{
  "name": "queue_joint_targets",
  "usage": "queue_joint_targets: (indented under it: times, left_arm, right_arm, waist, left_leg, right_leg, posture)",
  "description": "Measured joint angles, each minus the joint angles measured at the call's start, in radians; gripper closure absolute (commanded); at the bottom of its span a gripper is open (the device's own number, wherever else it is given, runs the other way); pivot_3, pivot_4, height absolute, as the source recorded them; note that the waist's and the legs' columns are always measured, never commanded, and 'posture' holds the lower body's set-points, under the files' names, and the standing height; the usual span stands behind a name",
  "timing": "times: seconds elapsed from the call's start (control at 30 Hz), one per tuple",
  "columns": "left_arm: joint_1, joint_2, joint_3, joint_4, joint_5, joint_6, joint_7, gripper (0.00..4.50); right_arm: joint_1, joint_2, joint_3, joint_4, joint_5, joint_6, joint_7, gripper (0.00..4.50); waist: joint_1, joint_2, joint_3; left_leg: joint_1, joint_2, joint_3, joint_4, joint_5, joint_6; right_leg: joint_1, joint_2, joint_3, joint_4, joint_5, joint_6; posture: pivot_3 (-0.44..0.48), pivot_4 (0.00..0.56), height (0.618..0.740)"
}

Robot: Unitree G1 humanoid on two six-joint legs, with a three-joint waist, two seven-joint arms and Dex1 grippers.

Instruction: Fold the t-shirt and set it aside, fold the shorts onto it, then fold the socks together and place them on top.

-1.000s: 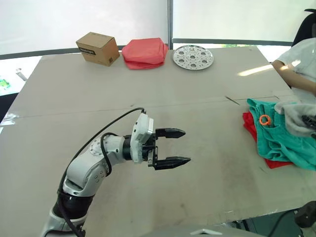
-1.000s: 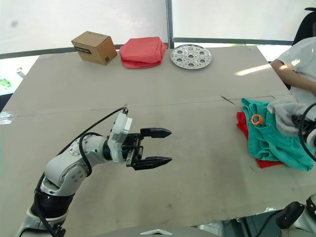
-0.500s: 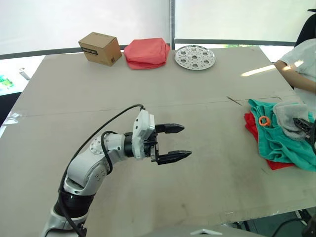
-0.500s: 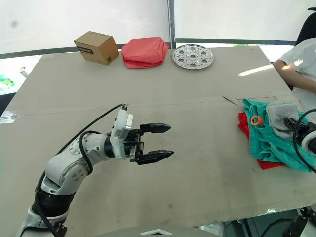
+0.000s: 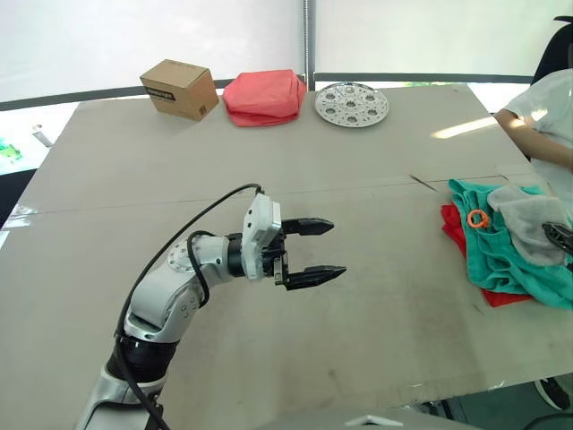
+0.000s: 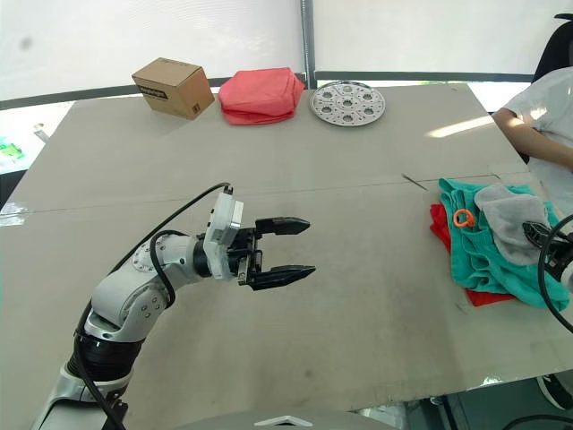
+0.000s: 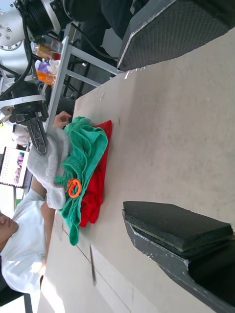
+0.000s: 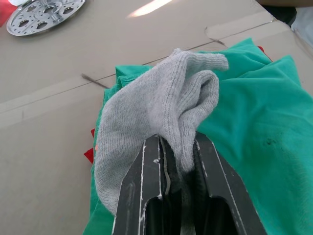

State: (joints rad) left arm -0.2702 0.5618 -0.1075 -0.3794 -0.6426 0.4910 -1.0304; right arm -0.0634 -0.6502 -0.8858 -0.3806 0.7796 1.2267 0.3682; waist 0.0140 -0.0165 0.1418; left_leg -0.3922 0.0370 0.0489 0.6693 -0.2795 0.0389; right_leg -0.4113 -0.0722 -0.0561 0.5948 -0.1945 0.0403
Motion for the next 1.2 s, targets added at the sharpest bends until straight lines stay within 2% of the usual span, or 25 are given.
queue_joint_targets:
  times: [0.07,0.17,0.2,0.33,0.4,0.47,0.53,0.63,0.67,0.77,0.83,0.87,0.9,0.93,1.0,1.03,1.1,1.13,1.2]
  left_arm:
    - [0.000,0.001,0.000,0.000,0.003,0.000,0.000,0.00]
    - [0.002,0.002,0.001,-0.001,0.012,-0.004,0.001,0.00]
    - [0.002,0.003,0.001,-0.001,0.012,-0.004,0.001,0.00]
    - [-0.001,0.001,0.003,-0.005,-0.022,0.003,-0.023,0.00]
    - [-0.005,0.002,0.007,-0.006,-0.044,0.008,-0.037,0.00]
    - [-0.015,0.002,0.009,-0.006,-0.058,0.019,-0.038,0.00]
    - [-0.025,0.001,0.009,-0.007,-0.059,0.022,-0.037,0.00]
    - [-0.029,-0.002,0.005,-0.011,-0.057,0.023,-0.034,0.00]
    - [-0.026,-0.002,0.006,-0.017,-0.057,0.023,-0.029,0.00]
    - [-0.019,0.001,0.008,-0.034,-0.056,0.024,-0.012,0.00]
    - [-0.011,0.002,0.014,-0.049,-0.052,0.024,0.008,0.00]
    - [-0.009,0.002,0.015,-0.050,-0.050,0.024,0.014,0.00]
    - [-0.002,0.002,0.019,-0.052,-0.049,0.024,0.023,0.00]
    - [0.002,0.003,0.020,-0.054,-0.048,0.025,0.031,0.00]
    - [0.006,0.002,0.020,-0.067,-0.048,0.027,0.044,0.00]
    - [0.007,0.000,0.019,-0.080,-0.048,0.028,0.053,0.00]
    - [0.011,-0.001,0.021,-0.086,-0.050,0.031,0.063,0.00]
    - [0.014,0.000,0.023,-0.086,-0.050,0.033,0.066,0.00]
    - [0.009,-0.006,0.020,-0.086,-0.055,0.040,0.074,0.00]
  right_arm:
    - [-0.001,-0.002,-0.035,-0.004,0.052,0.011,0.017,4.45]
    - [0.024,-0.100,-0.196,-0.013,0.202,0.074,0.064,4.45]
    - [0.026,-0.106,-0.207,-0.014,0.210,0.078,0.066,4.45]
    - [0.146,-0.220,-0.425,-0.009,0.407,0.212,0.105,4.45]
    - [0.193,-0.270,-0.477,0.005,0.480,0.268,0.112,4.45]
    - [0.211,-0.313,-0.478,0.017,0.512,0.300,0.097,4.45]
    - [0.194,-0.326,-0.425,0.038,0.498,0.295,0.064,4.45]
    - [0.105,-0.323,-0.245,0.121,0.407,0.238,-0.012,4.45]
    - [0.016,-0.310,-0.124,0.206,0.327,0.171,-0.053,4.45]
    - [-0.121,-0.285,0.057,0.386,0.186,0.044,-0.096,4.45]
    - [-0.260,-0.274,0.226,0.587,0.044,-0.108,-0.083,4.45]
    - [-0.281,-0.274,0.275,0.639,-0.003,-0.159,-0.070,3.70]
    - [-0.297,-0.274,0.319,0.680,-0.042,-0.202,-0.048,3.53]
    - [-0.317,-0.274,0.359,0.722,-0.076,-0.243,-0.021,3.17]
    - [-0.333,-0.274,0.402,0.764,-0.122,-0.308,0.019,2.17]
    - [-0.306,-0.274,0.406,0.753,-0.151,-0.363,0.039,1.53]
    - [-0.184,-0.262,0.367,0.659,-0.190,-0.469,0.065,0.66]
    - [-0.169,-0.257,0.359,0.645,-0.194,-0.484,0.068,0.66]
    - [-0.031,-0.225,0.284,0.495,-0.227,-0.562,0.071,0.66]
  waist:
    - [0.001,0.000,0.000]
    - [0.009,0.001,0.000]
    - [0.010,0.000,0.000]
    - [0.016,-0.001,-0.001]
    - [0.013,-0.001,-0.001]
    - [0.004,-0.003,-0.002]
    - [-0.001,-0.006,-0.004]
    - [-0.007,-0.009,-0.004]
    - [-0.011,-0.009,-0.004]
    - [-0.012,-0.008,-0.003]
    - [-0.014,-0.007,-0.003]
    - [-0.009,-0.005,-0.003]
    - [-0.004,-0.005,-0.003]
    - [0.002,-0.004,-0.003]
    - [0.004,-0.004,-0.003]
    - [0.007,-0.004,-0.003]
    - [0.016,-0.003,-0.004]
    - [0.015,-0.003,-0.004]
    - [0.018,-0.002,-0.004]
  left_leg:
    - [0.000,0.000,0.000,0.000,0.000,0.000]
    - [-0.001,0.000,-0.001,0.000,0.000,0.000]
    - [-0.001,0.000,-0.001,0.000,0.000,0.000]
    - [-0.001,0.000,-0.001,0.000,0.000,0.000]
    - [-0.001,0.000,0.000,0.001,0.000,0.000]
    - [0.000,0.000,0.000,0.001,0.000,0.000]
    - [0.001,0.000,0.000,0.001,0.000,0.001]
    - [0.005,-0.001,0.001,0.001,0.000,0.001]
    - [0.006,-0.001,0.001,0.001,0.000,0.001]
    - [0.007,-0.002,0.002,0.000,-0.001,0.001]
    - [0.007,-0.004,0.002,-0.001,-0.001,0.001]
    - [0.007,-0.005,0.001,-0.003,-0.001,0.001]
    - [0.007,-0.005,0.001,-0.003,-0.001,0.002]
    - [0.007,-0.004,0.001,-0.003,-0.001,0.002]
    - [0.005,-0.003,0.001,-0.003,-0.002,0.003]
    - [0.004,-0.003,0.001,-0.003,-0.002,0.004]
    - [0.002,-0.003,0.000,-0.001,-0.003,0.005]
    - [0.002,-0.003,0.001,0.000,-0.003,0.006]
    - [0.002,-0.001,0.001,0.000,-0.004,0.006]
  right_leg:
    - [0.000,0.000,0.000,0.000,0.000,0.000]
    - [0.000,0.000,0.001,-0.001,0.000,-0.001]
    - [0.000,0.000,0.000,-0.001,0.000,-0.001]
    - [0.000,0.001,0.001,-0.001,0.002,-0.004]
    - [0.000,0.001,0.002,-0.001,0.000,0.000]
    - [0.001,0.002,0.005,-0.001,0.000,0.000]
    - [0.001,0.003,0.007,-0.001,0.000,0.000]
    - [0.001,0.006,0.016,-0.001,0.000,0.000]
    - [0.002,0.007,0.019,0.000,0.000,0.000]
    - [0.002,0.011,0.026,0.000,0.000,0.001]
    - [0.001,0.013,0.028,0.000,0.001,0.001]
    - [0.001,0.013,0.029,0.000,0.002,-0.002]
    - [0.001,0.014,0.029,0.000,0.003,-0.004]
    - [0.001,0.015,0.029,0.000,0.003,-0.004]
    - [0.001,0.016,0.028,-0.003,0.003,-0.003]
    - [0.000,0.016,0.028,-0.003,0.004,-0.001]
    - [0.000,0.015,0.028,-0.004,0.005,0.001]
    - [0.000,0.015,0.028,-0.004,0.005,0.001]
    - [0.000,0.015,0.029,-0.004,0.004,0.001]
  posture:
    - [0.000,0.150,0.740]
    - [0.000,0.150,0.740]
    - [0.000,0.150,0.740]
    - [0.000,0.150,0.740]
    - [0.000,0.150,0.740]
    - [0.000,0.150,0.740]
    - [0.000,0.150,0.740]
    - [0.000,0.150,0.740]
    - [0.000,0.150,0.740]
    - [0.000,0.150,0.740]
    - [0.000,0.150,0.740]
    - [0.000,0.150,0.740]
    - [0.000,0.150,0.740]
    - [0.000,0.150,0.740]
    - [0.000,0.150,0.740]
    - [0.000,0.150,0.740]
    - [0.000,0.150,0.740]
    - [0.000,0.150,0.740]
    - [0.000,0.150,0.740]
